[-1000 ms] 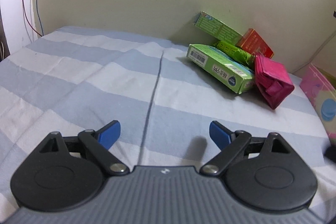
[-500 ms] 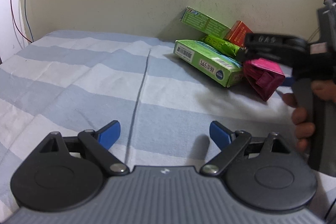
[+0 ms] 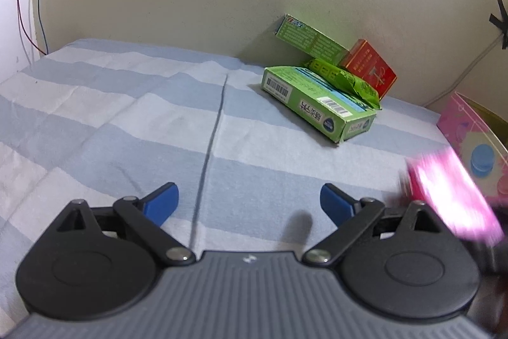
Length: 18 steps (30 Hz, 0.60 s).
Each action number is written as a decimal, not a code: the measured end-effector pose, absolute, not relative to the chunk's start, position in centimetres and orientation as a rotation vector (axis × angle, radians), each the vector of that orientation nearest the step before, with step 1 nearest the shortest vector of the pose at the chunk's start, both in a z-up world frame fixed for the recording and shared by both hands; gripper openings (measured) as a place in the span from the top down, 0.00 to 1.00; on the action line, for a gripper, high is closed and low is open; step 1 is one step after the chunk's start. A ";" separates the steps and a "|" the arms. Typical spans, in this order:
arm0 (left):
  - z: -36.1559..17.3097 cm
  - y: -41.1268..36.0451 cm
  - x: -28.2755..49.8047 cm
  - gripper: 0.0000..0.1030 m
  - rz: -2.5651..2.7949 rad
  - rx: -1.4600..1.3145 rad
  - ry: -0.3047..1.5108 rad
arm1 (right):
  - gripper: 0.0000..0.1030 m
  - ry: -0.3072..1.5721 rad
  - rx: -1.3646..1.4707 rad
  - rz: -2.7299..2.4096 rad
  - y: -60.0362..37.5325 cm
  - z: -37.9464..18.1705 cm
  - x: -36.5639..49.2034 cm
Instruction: Organize objects
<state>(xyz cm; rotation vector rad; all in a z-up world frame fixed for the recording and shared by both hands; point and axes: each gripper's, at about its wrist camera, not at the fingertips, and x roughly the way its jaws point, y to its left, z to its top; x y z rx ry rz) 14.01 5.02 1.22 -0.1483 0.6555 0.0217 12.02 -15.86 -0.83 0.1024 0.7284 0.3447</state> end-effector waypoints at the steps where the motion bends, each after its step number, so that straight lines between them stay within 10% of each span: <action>1: 1.2 5.0 14.0 0.06 0.022 -0.149 0.654 | 0.18 0.721 0.045 0.374 -15.5 -0.8 10.5; 18: 1.3 5.3 13.5 0.06 -0.010 -0.169 0.620 | 0.15 0.465 -0.137 0.210 -16.5 1.5 1.2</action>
